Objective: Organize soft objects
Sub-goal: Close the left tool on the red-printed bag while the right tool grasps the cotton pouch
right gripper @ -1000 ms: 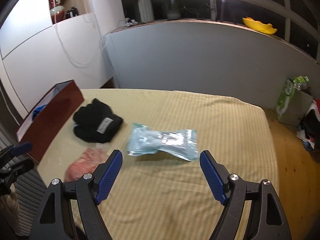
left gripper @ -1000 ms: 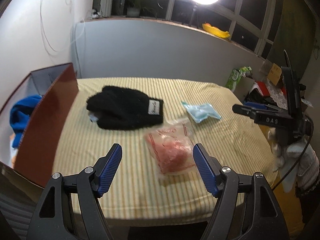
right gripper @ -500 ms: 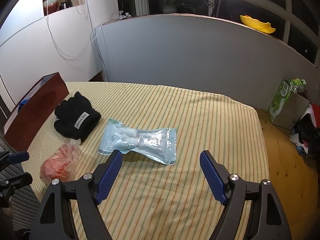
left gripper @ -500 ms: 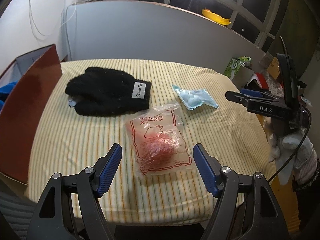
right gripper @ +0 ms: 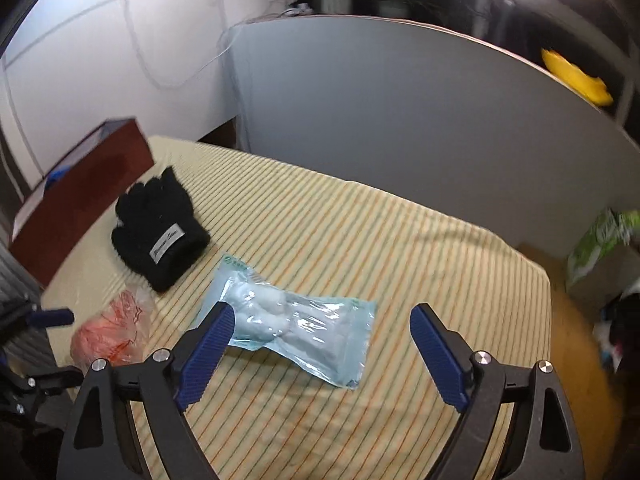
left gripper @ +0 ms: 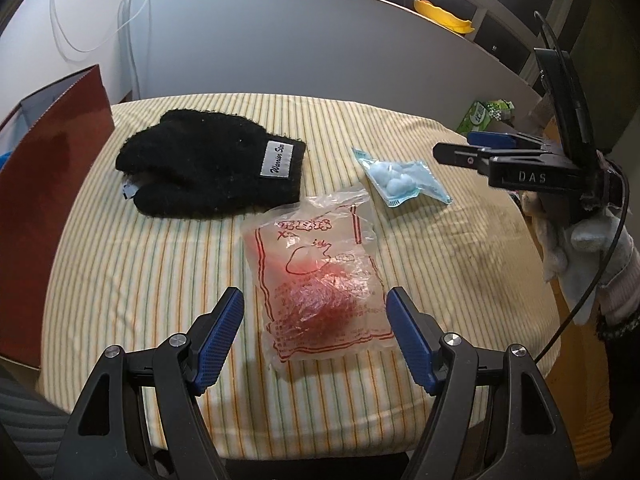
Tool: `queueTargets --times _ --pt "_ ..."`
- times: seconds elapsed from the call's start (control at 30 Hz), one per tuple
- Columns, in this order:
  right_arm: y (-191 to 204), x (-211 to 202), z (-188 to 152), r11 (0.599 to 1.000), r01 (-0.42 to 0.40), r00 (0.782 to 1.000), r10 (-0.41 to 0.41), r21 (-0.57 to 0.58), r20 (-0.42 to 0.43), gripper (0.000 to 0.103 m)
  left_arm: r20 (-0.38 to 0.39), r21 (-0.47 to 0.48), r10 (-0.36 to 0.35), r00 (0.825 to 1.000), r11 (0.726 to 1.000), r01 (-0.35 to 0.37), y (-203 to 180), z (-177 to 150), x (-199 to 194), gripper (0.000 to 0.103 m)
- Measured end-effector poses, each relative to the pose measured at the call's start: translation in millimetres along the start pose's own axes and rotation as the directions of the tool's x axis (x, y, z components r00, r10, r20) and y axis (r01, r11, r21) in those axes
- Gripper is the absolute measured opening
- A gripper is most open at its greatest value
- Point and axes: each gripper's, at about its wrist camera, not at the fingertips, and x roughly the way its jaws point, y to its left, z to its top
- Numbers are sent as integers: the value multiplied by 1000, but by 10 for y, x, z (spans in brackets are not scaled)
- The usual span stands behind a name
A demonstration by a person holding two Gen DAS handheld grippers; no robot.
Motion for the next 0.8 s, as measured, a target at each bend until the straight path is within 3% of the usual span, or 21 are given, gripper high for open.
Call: queueTargets --times 0.27,0.8 --pt "215 119 3 982 -24 999 16 -188 -44 87 -6 -9 -6 1000 1000 6 -10 53 26 74" --pt "296 584 27 957 -84 988 44 -276 -149 87 -60 -43 -40 997 998 38 32 143 327 74"
